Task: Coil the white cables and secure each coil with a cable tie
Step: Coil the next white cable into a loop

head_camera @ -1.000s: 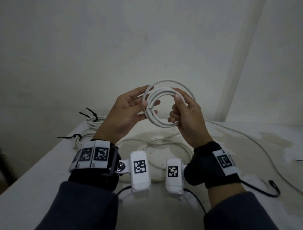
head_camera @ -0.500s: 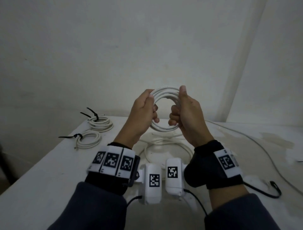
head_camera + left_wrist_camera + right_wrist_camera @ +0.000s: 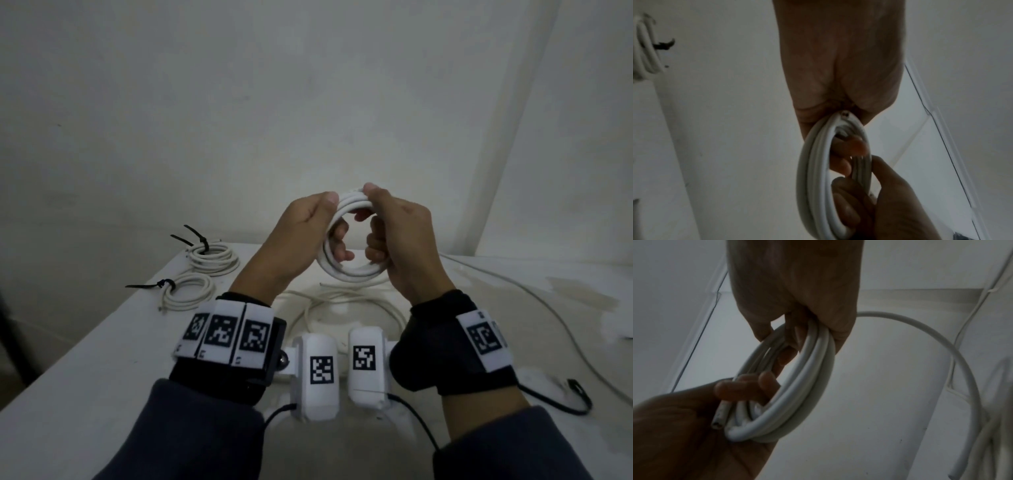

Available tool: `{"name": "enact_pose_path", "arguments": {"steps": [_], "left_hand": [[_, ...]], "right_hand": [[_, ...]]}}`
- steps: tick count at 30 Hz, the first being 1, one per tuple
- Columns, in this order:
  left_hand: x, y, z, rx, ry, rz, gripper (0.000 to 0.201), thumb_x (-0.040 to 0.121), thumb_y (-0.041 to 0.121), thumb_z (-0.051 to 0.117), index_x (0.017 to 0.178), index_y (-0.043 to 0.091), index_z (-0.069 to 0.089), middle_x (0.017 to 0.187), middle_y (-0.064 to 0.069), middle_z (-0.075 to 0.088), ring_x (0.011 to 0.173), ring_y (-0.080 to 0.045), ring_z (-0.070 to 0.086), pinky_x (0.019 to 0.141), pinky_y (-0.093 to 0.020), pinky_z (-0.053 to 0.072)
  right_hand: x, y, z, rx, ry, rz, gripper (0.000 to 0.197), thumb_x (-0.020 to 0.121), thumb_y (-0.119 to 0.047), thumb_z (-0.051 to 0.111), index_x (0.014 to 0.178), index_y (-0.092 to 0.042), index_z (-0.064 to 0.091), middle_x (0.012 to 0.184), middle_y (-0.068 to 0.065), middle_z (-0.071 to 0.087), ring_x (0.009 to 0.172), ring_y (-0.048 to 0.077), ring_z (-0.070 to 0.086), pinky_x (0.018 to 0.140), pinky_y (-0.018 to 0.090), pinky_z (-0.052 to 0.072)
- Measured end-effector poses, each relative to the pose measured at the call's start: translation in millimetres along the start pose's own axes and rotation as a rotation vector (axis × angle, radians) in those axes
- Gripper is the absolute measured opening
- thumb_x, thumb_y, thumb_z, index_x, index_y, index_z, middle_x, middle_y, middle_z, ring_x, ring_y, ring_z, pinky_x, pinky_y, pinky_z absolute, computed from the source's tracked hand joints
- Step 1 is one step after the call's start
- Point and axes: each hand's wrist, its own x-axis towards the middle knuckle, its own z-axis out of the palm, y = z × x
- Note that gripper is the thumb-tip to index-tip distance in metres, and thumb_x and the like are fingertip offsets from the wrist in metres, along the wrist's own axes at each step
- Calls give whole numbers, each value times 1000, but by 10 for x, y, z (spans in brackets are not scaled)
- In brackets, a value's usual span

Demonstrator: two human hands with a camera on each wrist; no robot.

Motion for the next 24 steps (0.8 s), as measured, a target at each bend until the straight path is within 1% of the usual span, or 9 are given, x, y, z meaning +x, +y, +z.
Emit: {"name": "enact_pose_path", "arguments": {"steps": [2, 6, 10, 13, 15, 18, 20, 22, 24], "left_hand": [[0, -32, -29, -49, -37, -4, 31, 104, 16, 30, 99, 7, 59, 70, -3, 55, 48, -10, 53, 62, -33, 55], [-11, -25, -92, -206, -81, -9, 28, 101, 8, 36, 112, 6, 61, 79, -4, 66, 59, -11, 59, 63, -26, 55], [0, 26, -78, -275, -76, -25, 36, 100, 2, 30, 126, 7, 54, 78, -7, 56, 43, -6, 37, 47, -19, 39], [22, 76, -25, -173, -11, -64, 38, 101, 6, 29, 127, 12, 56, 70, -3, 42, 42, -4, 27, 43, -18, 29], [14, 118, 19, -47, 21, -54, 30, 102, 20, 38, 121, 14, 61, 65, 2, 39, 44, -5, 28, 42, -18, 29], [-6, 171, 29, 157, 66, 27, 24, 98, 27, 48, 113, 18, 66, 53, 15, 47, 43, -2, 38, 41, -16, 33], [-17, 212, -1, 272, 76, 100, 21, 98, 23, 50, 110, 17, 66, 53, 24, 55, 48, 6, 50, 45, -10, 36], [-21, 248, -59, 377, 68, 162, 21, 97, 23, 52, 111, 17, 66, 65, 27, 62, 59, 11, 56, 53, -6, 39], [-25, 253, -123, 507, 43, 200, 23, 95, 31, 53, 111, 22, 67, 90, 18, 69, 82, 7, 62, 72, -15, 49]], "right_hand": [[25, 30, -16, 28, 21, -1, 32, 94, -22, 59, 63, -11, 60, 40, -11, 38, 37, 9, 28, 39, 20, 26], [64, 66, -17, 51, 36, 10, 20, 91, -19, 62, 94, 1, 61, 41, -7, 33, 36, 9, 28, 39, 19, 27], [60, 75, 6, 19, 49, -45, 19, 91, -23, 63, 93, -6, 56, 45, -5, 37, 36, 10, 31, 40, 20, 28], [55, 94, 47, -15, 75, -61, 25, 91, -31, 63, 91, -10, 50, 51, -1, 41, 40, 11, 34, 41, 21, 31], [41, 89, 55, -27, 81, -53, 29, 91, -37, 62, 89, -18, 41, 55, -1, 43, 43, 11, 36, 42, 23, 33], [6, 58, 75, -41, 31, -87, 27, 93, -37, 58, 93, -27, 33, 63, 2, 44, 48, 10, 41, 44, 25, 38], [0, 24, 80, -59, -37, -134, 19, 96, -32, 56, 98, -27, 38, 62, 3, 47, 49, 12, 45, 47, 28, 44], [15, -26, 41, -131, -107, -181, 13, 97, -27, 56, 93, -15, 52, 60, 5, 55, 52, 15, 56, 52, 31, 51], [41, -79, -37, -240, -177, -205, 22, 96, -27, 57, 83, -10, 62, 65, 10, 65, 62, 21, 68, 60, 34, 56]]}}
